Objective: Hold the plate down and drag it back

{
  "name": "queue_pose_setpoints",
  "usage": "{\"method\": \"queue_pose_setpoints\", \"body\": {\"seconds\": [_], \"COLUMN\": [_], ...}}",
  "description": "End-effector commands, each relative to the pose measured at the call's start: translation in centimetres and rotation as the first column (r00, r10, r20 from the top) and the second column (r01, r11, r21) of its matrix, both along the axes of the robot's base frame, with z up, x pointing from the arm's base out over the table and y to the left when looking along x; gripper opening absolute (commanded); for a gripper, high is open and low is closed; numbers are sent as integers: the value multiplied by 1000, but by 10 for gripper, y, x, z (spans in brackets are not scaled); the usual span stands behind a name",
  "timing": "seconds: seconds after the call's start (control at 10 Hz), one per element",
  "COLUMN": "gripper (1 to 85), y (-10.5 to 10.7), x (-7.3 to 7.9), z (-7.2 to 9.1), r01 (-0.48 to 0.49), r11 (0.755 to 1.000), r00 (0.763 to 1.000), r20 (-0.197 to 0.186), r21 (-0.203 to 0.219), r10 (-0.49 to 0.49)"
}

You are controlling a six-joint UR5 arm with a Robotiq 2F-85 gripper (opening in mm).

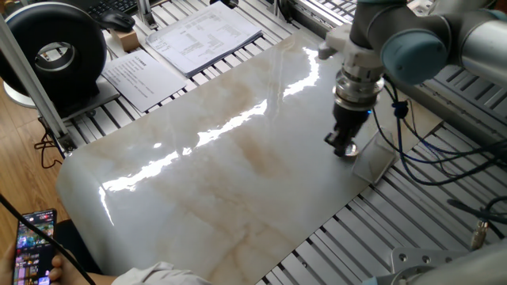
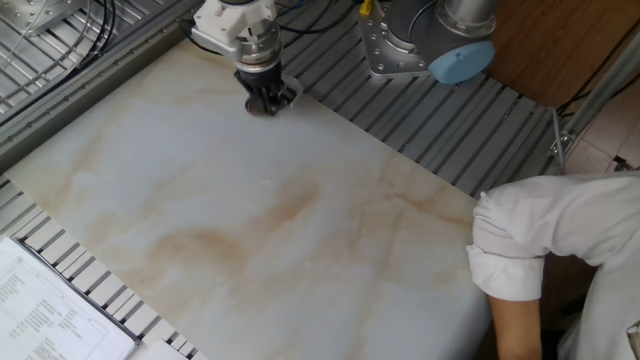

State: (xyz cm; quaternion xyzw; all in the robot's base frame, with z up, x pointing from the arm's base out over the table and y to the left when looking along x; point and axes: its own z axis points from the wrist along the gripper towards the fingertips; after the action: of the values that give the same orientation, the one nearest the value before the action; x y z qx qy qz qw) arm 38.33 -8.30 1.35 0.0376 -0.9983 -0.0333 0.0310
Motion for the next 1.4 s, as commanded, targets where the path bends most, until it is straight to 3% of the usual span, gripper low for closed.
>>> {"method": "queue_pose_setpoints", "body": {"seconds": [0.0,0.3,0.7,1.1,1.3], "gripper": [13,13,13,13,10], "y": [27,50,47,46,38], "x": [30,53,76,63,62], "z": [15,16,9,9,8], "r01": [14,13,-31,-17,-13], "r11": [999,999,999,1000,1000], "r00": [999,998,995,999,999], "r20": [36,56,90,34,30], "r21": [30,32,26,22,-8], "r10": [-15,-15,28,16,13]}}
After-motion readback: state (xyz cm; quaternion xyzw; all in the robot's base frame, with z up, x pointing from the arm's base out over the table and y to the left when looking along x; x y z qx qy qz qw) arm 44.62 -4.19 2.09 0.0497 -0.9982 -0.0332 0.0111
